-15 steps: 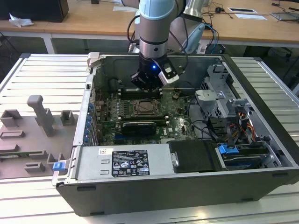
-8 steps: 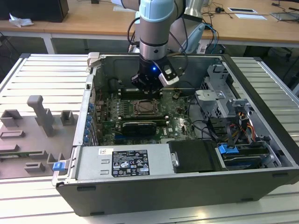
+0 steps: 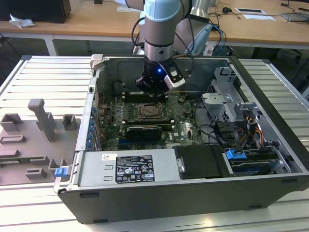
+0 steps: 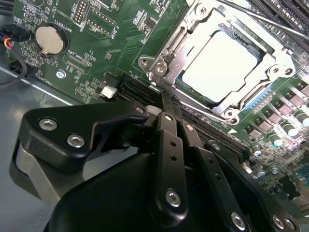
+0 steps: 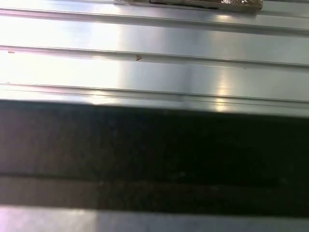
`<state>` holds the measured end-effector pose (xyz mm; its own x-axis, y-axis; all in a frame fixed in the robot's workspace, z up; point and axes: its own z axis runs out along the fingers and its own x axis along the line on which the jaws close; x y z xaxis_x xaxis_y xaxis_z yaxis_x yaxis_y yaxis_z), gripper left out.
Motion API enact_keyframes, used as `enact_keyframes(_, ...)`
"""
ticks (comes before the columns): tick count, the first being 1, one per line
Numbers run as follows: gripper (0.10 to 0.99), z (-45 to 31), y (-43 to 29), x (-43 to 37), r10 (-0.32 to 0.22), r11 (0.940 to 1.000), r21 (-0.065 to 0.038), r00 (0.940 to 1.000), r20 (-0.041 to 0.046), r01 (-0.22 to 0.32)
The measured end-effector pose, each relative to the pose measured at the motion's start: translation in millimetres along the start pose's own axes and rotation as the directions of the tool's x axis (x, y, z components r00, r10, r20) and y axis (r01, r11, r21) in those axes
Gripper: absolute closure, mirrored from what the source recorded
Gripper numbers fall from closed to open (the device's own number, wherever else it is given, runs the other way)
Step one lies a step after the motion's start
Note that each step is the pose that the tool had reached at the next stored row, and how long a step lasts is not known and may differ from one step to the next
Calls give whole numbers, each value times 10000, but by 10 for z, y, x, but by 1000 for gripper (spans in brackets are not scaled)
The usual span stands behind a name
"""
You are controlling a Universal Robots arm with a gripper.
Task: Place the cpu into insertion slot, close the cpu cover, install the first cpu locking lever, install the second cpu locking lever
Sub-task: 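Install the first cpu locking lever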
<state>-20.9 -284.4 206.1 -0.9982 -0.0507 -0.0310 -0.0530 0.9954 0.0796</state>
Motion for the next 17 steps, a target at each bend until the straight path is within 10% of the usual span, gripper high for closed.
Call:
enact_keyframes(3,980,-3,0,0,1,10000,70,10000,-4,-1)
enact_keyframes(10,980,34,-2,2,-17,9977,679,10000,-40,19)
enact_keyframes(13,980,46,1,0,-19,9975,703,10000,-40,22)
enact_keyframes(17,980,58,4,-2,-14,9990,449,10000,-23,15)
